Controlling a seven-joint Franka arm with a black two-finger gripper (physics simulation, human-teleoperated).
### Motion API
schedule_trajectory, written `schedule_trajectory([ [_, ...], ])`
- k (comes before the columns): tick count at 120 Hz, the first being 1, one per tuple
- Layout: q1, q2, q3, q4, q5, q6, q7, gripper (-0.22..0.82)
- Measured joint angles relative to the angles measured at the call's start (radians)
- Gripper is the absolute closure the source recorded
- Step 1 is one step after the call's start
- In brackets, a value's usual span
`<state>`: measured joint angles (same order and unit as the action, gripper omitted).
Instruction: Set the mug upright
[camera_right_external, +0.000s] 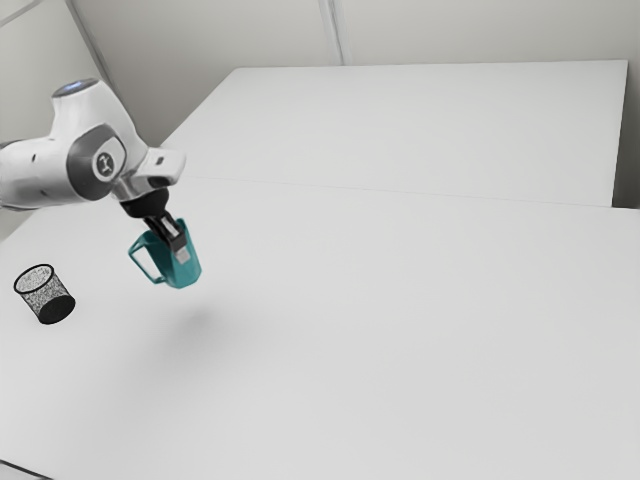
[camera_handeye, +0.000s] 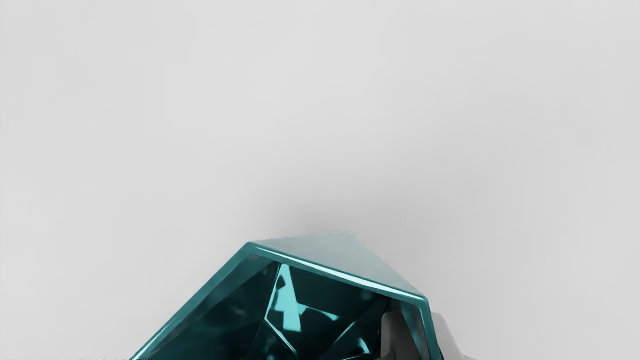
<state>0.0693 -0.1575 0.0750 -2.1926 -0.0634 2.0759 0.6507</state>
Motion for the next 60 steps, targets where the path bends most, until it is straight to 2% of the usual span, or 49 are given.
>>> schedule_trajectory([
  [29, -0.008, -0.015, -0.065, -0.061, 0.094, 0.068, -0.160, 0.78],
  [60, -0.027, -0.012, -0.098, -0.122, 0.134, 0.144, -0.306, 0.78],
])
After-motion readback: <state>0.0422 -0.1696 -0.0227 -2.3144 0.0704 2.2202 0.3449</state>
